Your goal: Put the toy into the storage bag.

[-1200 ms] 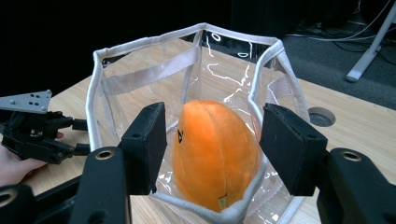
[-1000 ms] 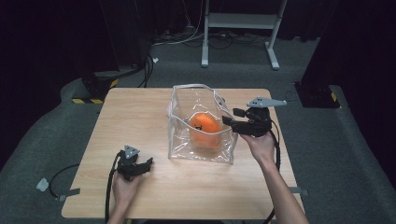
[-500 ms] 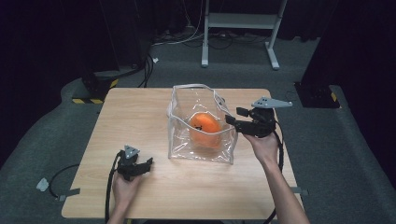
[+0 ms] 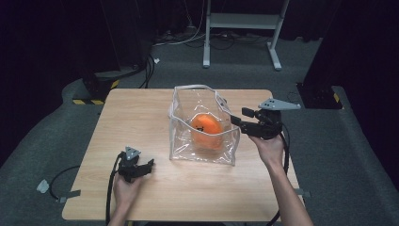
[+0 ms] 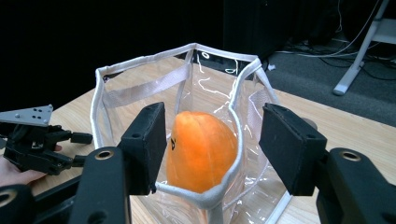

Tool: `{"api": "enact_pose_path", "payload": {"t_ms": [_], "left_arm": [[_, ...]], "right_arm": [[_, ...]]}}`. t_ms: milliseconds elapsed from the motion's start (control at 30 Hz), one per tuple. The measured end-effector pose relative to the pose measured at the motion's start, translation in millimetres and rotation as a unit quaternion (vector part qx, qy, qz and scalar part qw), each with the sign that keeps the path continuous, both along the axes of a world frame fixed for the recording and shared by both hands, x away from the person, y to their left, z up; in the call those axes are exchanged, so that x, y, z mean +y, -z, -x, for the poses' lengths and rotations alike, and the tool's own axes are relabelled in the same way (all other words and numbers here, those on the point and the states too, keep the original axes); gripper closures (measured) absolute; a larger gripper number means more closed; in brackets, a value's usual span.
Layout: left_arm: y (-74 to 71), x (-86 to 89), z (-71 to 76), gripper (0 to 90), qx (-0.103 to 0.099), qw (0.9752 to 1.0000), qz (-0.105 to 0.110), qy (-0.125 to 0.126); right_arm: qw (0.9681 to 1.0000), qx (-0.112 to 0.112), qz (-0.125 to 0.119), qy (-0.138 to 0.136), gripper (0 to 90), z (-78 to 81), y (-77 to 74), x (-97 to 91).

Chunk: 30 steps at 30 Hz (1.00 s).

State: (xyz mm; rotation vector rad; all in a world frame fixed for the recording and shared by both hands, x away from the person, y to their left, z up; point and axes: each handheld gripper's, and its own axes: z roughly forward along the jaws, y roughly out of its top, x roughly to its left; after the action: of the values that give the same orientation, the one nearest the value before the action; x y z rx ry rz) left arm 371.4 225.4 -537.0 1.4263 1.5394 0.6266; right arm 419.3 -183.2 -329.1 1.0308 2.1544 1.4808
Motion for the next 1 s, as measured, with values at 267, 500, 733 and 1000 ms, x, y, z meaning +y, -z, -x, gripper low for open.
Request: {"api": "enact_pose_path", "payload": {"t_ms": [267, 500, 733, 1000], "left_arm": [[0.0, 0.0, 0.0, 27.9, 0.000, 1.0000, 0.000, 0.000], [0.0, -0.1, 0.0, 27.9, 0.000, 1.0000, 0.000, 0.000], [0.0, 0.0, 0.0, 27.9, 0.000, 1.0000, 0.000, 0.000], [0.0, 0.0, 0.0, 27.9, 0.000, 1.0000, 0.000, 0.000]], "right_arm": [[1.0000, -0.004, -0.004, 0.004, 40.8, 2.8, -1.8, -5.2], [0.9999, -0.008, -0.007, 0.008, 40.8, 5.6, -3.5, -9.2], [0.9998, -0.012, -0.009, 0.011, 40.8, 7.8, -4.9, -13.3], [0.9997, -0.015, -0.012, 0.015, 40.8, 10.8, -6.7, -18.2]]}}
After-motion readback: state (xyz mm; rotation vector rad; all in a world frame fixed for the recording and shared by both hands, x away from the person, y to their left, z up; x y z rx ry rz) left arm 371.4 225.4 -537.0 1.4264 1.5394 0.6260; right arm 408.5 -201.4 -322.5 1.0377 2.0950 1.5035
